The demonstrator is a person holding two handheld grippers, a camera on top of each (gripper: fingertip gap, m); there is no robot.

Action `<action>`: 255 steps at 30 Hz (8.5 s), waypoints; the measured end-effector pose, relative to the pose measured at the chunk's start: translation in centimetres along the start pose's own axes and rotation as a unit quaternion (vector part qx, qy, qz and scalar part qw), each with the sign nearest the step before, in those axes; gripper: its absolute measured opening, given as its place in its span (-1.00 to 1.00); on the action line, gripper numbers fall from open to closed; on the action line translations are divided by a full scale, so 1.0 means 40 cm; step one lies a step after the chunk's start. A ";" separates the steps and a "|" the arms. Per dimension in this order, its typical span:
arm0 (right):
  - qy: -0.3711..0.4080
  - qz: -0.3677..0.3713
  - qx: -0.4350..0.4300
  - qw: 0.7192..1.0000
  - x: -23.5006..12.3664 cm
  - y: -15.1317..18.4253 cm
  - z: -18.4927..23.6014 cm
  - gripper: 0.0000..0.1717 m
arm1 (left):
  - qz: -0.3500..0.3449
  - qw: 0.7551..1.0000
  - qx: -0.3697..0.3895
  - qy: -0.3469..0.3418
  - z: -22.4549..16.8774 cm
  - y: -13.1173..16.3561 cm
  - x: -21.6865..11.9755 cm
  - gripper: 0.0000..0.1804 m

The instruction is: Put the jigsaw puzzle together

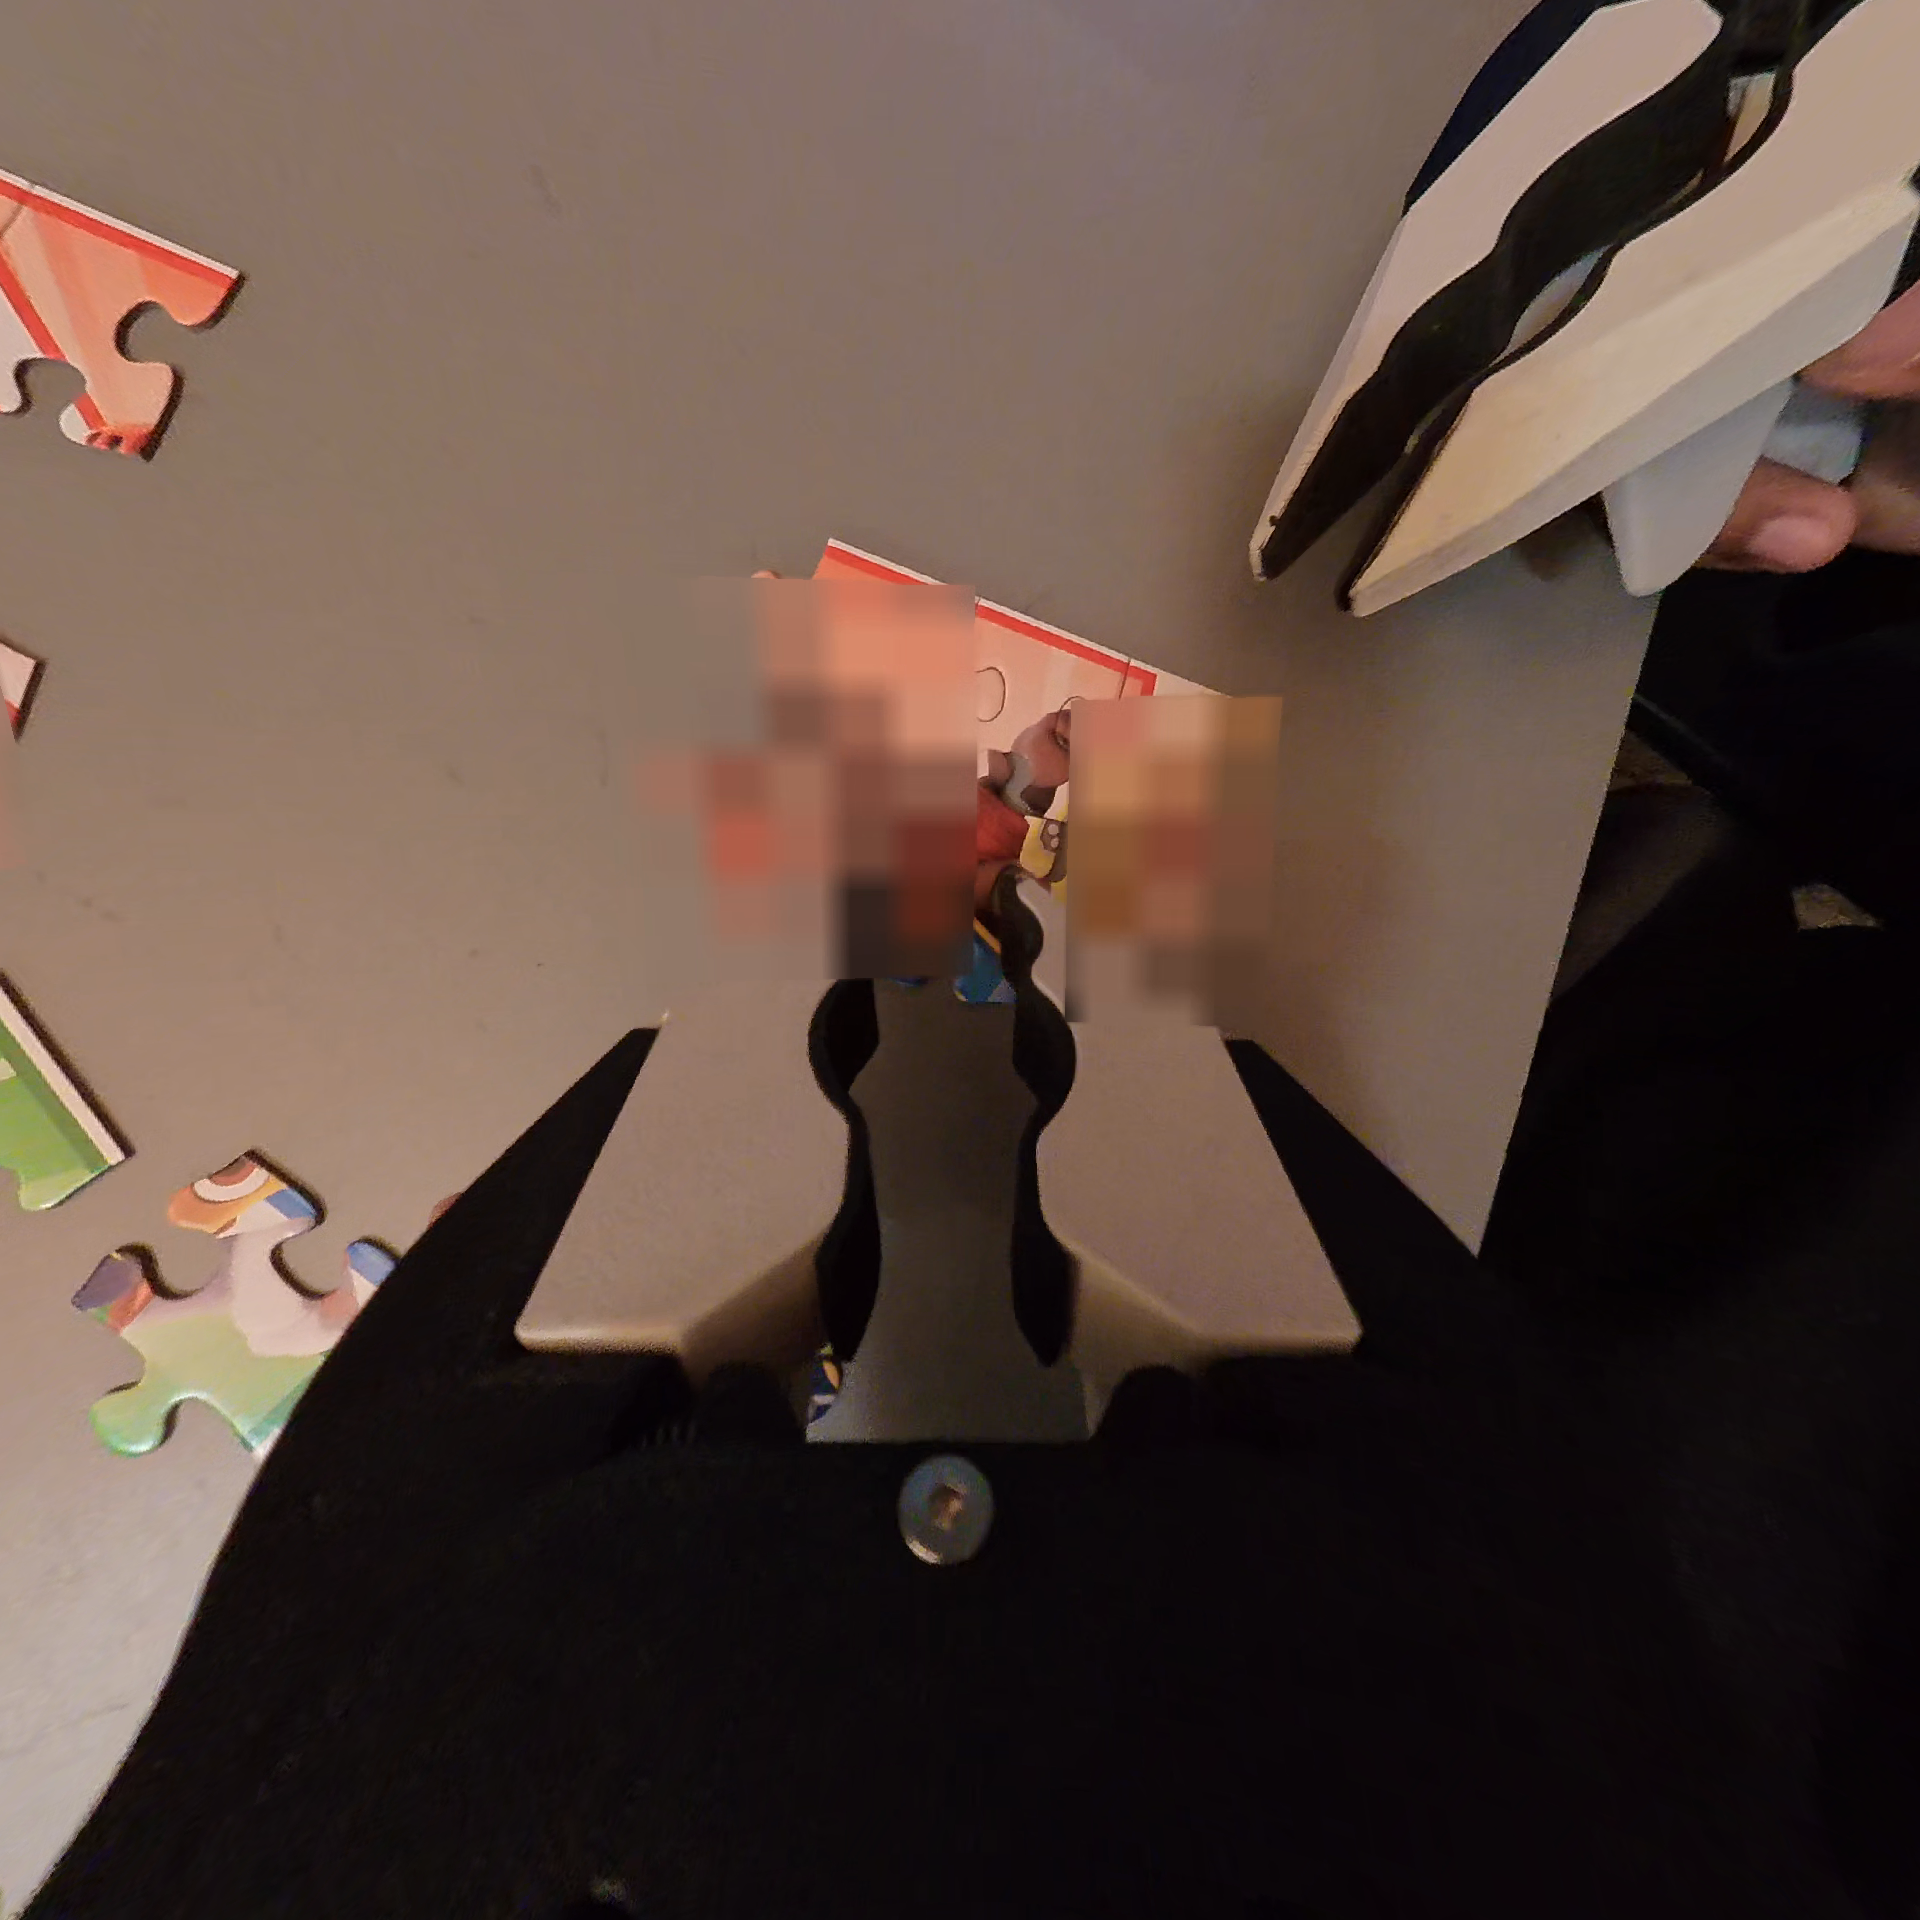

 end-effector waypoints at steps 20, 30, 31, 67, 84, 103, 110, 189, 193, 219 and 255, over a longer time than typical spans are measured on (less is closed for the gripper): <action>-0.009 -0.001 0.003 1.000 -0.002 -0.002 0.004 -0.86 | 0.015 0.999 0.033 0.016 -0.010 0.006 0.004 -0.92; 0.056 0.064 -0.119 0.989 0.040 0.012 -0.010 -1.00 | 0.012 0.998 0.045 0.031 -0.020 0.009 0.008 -0.91; 0.062 0.072 -0.132 0.987 0.046 0.015 -0.011 -1.00 | 0.010 0.998 0.043 0.033 -0.021 0.008 0.009 -0.91; 0.111 0.167 -0.269 0.942 0.138 0.059 -0.032 -1.00 | -0.006 1.000 -0.012 0.026 -0.014 0.027 -0.006 -1.00; 0.116 0.180 -0.279 0.936 0.148 0.056 -0.044 -1.00 | -0.008 0.999 -0.030 0.020 -0.014 0.028 -0.006 -1.00; 0.176 0.150 -0.260 0.937 0.070 0.006 -0.111 -1.00 | 0.000 0.999 -0.020 0.031 0.025 -0.003 0.014 -1.00; 0.176 0.149 -0.258 0.938 0.070 0.006 -0.120 -1.00 | 0.012 0.995 -0.052 0.089 -0.003 0.009 0.014 -1.00; 0.243 -0.043 -0.395 0.885 0.025 -0.123 -0.082 -1.00 | -0.465 0.867 -0.058 -0.169 0.130 0.146 -0.537 -0.82; 0.248 -0.030 -0.397 0.883 0.030 -0.118 -0.088 -0.98 | -0.470 0.868 -0.057 -0.152 0.105 0.125 -0.525 -0.82; 0.240 -0.063 -0.418 0.874 0.046 -0.133 -0.067 -1.00 | -0.472 0.880 -0.037 0.040 -0.138 0.014 -0.287 -0.93; 0.230 -0.046 -0.415 0.879 0.055 -0.125 -0.069 -0.99 | -0.517 0.840 -0.065 -0.150 0.032 0.037 -0.454 -0.66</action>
Point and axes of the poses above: each gripper's, where its closed fingertips meet, x out along the fingers, y out of its underside, z = x × y across the jaws, the point moved 3 cm from there along -x, back along the fingers, and after that the axes turned 9 degrees about -z, right-handed, at the moved point
